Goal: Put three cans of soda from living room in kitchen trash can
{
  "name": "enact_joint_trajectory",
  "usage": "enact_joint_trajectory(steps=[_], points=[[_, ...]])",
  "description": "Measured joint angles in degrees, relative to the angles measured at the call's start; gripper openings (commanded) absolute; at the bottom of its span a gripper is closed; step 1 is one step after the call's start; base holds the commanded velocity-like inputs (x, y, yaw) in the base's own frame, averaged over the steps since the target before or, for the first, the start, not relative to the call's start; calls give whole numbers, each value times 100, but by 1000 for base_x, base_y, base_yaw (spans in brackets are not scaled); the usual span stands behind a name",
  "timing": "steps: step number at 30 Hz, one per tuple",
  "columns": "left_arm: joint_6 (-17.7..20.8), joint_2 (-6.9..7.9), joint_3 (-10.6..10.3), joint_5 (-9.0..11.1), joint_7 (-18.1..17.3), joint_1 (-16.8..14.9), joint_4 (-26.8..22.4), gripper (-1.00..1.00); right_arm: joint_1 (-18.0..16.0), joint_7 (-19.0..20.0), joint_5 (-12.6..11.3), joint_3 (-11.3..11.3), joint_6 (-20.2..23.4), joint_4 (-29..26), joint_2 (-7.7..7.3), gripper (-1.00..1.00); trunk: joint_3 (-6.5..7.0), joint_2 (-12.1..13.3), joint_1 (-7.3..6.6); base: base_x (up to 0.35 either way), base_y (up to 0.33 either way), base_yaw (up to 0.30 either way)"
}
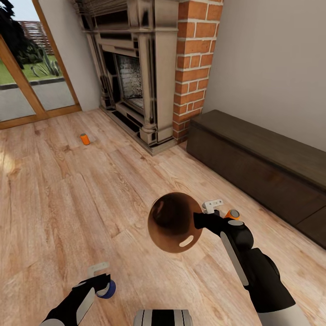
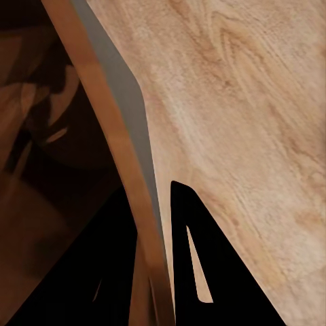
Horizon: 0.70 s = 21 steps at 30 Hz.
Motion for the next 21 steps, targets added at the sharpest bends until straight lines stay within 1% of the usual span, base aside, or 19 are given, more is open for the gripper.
enact_joint_trajectory(steps=[3, 9, 16, 21], points=[[-1, -4, 3, 0, 1, -1, 0, 100, 0, 0, 3, 0, 2, 0, 0, -100, 0, 0, 0, 0, 0, 0], [12, -110, 0, -13, 107, 0, 0, 100, 0, 0, 2, 1, 0, 0, 0, -100, 0, 0, 0, 0, 0, 0], [14, -146, -6, -21, 150, -1, 0, 100, 0, 0, 2, 1, 0, 0, 0, -100, 0, 0, 0, 0, 0, 0], [26, -166, -8, -24, 154, 0, 0, 100, 1, -1, 14, 1, -1, 3, 0, -100, -110, -6, 13, 0, 0, 0]])
